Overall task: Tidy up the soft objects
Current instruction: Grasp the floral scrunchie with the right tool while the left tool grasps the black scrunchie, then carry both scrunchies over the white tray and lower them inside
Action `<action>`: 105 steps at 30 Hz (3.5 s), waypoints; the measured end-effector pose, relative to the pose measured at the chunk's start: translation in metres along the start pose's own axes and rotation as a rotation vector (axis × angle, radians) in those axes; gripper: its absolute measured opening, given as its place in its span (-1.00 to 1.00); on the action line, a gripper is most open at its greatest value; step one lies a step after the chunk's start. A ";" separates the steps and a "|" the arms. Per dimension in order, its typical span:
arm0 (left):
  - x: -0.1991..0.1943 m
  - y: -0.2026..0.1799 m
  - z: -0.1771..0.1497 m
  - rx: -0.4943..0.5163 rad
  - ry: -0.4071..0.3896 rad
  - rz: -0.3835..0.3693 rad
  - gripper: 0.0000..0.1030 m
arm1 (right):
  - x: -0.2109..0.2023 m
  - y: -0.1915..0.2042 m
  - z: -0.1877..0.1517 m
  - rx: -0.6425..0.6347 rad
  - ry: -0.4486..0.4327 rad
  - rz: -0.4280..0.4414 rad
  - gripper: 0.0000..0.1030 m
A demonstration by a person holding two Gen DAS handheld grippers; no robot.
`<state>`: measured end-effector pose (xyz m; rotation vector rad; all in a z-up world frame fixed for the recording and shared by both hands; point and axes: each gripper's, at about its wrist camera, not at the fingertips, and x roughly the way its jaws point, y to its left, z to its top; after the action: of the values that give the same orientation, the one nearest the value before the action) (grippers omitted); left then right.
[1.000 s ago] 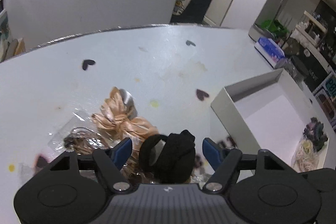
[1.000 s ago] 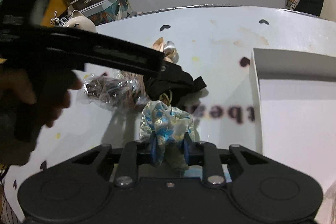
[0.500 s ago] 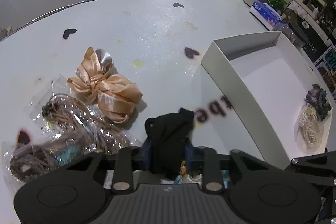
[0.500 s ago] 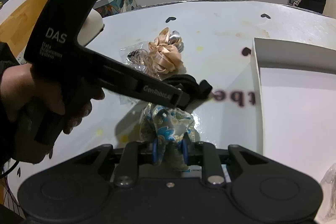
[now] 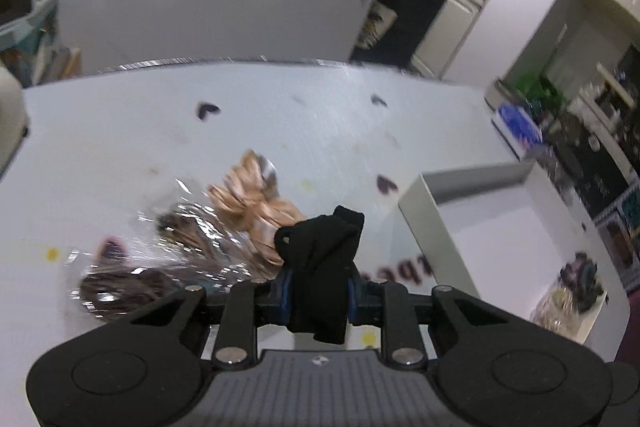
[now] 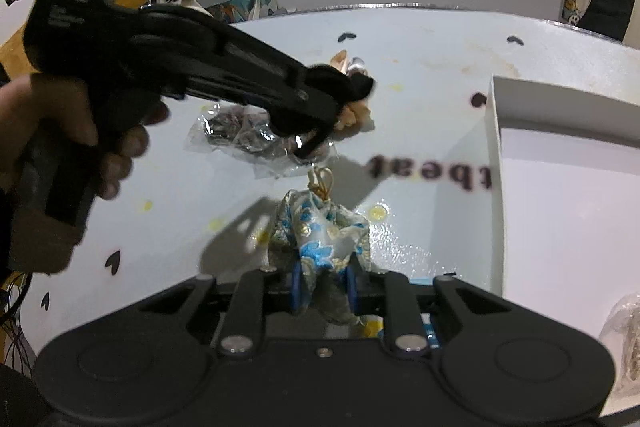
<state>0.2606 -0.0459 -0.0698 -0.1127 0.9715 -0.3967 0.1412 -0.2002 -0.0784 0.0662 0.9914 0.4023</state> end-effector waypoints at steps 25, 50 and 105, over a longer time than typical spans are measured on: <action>-0.117 -0.059 -0.038 -0.143 -0.268 0.059 -0.50 | -0.121 -0.037 0.018 -0.007 -0.343 -0.098 -0.58; -0.037 -0.218 -0.053 -0.184 -0.157 0.018 -0.50 | -0.188 -0.198 -0.005 0.011 -0.354 -0.118 -0.58; 0.138 -0.312 -0.029 -0.191 0.055 0.074 -0.01 | -0.116 -0.346 -0.016 0.138 -0.111 -0.157 -0.08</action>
<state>0.2194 -0.3830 -0.1107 -0.2392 1.0633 -0.2390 0.1763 -0.5636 -0.0761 0.1330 0.9070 0.1847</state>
